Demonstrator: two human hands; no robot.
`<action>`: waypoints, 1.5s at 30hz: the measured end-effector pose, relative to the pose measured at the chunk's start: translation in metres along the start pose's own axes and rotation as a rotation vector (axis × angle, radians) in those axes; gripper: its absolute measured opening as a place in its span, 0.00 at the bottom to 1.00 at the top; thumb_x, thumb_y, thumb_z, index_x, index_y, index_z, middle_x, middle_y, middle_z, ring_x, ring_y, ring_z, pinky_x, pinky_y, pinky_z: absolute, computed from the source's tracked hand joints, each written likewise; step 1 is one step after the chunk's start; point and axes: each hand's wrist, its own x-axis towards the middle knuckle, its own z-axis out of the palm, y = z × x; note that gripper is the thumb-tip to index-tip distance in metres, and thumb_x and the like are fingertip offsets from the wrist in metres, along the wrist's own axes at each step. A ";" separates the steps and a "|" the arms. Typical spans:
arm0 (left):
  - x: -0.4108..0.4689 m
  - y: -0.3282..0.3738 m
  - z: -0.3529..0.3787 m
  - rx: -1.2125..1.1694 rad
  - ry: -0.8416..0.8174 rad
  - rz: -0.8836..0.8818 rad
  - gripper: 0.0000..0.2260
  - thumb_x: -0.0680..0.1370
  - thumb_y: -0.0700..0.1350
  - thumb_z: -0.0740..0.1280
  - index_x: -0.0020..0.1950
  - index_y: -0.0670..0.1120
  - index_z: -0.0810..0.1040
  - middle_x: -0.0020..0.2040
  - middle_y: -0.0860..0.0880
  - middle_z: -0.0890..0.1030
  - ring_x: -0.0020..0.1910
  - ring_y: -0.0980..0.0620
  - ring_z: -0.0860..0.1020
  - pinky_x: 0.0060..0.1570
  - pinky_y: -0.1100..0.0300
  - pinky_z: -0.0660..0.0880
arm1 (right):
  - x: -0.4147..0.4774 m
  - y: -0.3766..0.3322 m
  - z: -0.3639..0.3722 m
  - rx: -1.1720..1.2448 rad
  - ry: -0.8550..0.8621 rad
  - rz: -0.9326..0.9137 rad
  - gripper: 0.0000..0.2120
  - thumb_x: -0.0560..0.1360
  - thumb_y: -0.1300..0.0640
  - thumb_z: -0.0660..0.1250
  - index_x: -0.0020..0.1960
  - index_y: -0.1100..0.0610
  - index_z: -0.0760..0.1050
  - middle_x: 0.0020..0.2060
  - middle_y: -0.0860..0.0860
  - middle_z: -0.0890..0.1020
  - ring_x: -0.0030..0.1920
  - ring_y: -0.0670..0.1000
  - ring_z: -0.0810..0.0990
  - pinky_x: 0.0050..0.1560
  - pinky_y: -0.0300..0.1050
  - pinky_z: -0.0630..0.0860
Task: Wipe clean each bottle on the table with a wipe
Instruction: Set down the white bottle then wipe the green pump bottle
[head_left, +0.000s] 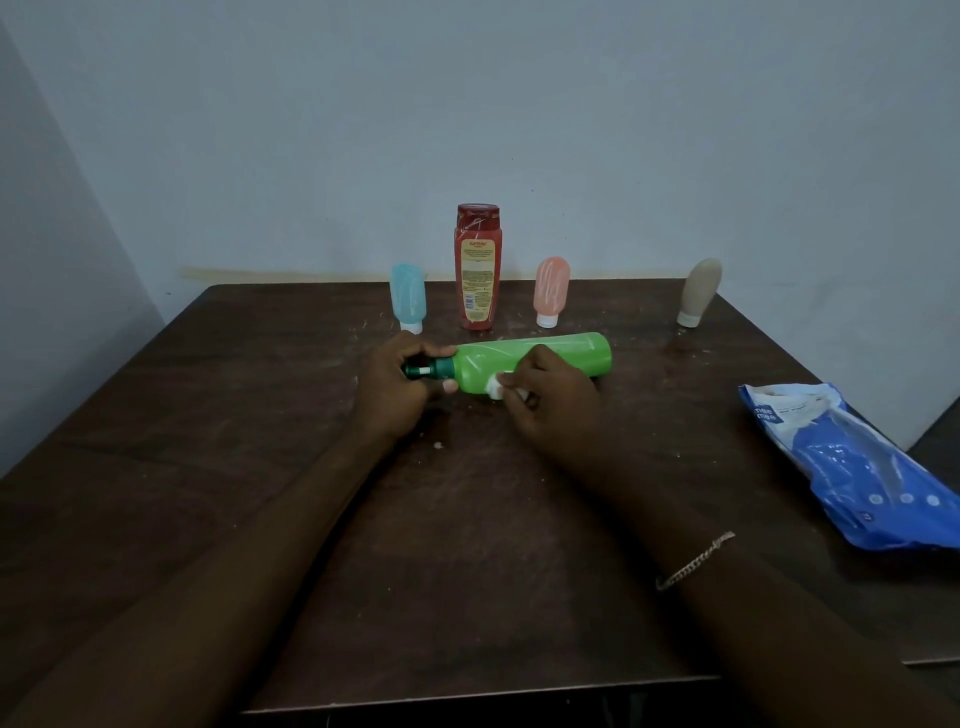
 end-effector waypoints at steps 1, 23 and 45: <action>0.000 0.000 0.000 -0.001 -0.002 0.004 0.17 0.66 0.33 0.78 0.51 0.46 0.85 0.53 0.53 0.84 0.53 0.53 0.82 0.56 0.47 0.80 | -0.001 0.006 -0.004 0.006 0.029 0.022 0.10 0.76 0.55 0.69 0.55 0.57 0.82 0.45 0.49 0.77 0.42 0.44 0.74 0.44 0.41 0.76; -0.003 0.004 0.000 0.044 -0.031 0.028 0.16 0.68 0.34 0.77 0.53 0.46 0.84 0.52 0.52 0.82 0.52 0.53 0.81 0.54 0.46 0.81 | 0.009 -0.028 0.016 -0.120 -0.044 -0.224 0.11 0.77 0.60 0.65 0.57 0.59 0.80 0.51 0.56 0.77 0.46 0.50 0.74 0.43 0.44 0.72; -0.006 0.014 0.001 0.068 -0.104 -0.040 0.22 0.69 0.34 0.76 0.59 0.50 0.80 0.55 0.55 0.80 0.56 0.56 0.79 0.56 0.56 0.80 | 0.008 -0.014 0.005 -0.019 -0.024 -0.089 0.10 0.78 0.59 0.67 0.58 0.58 0.80 0.51 0.52 0.77 0.46 0.47 0.75 0.49 0.41 0.74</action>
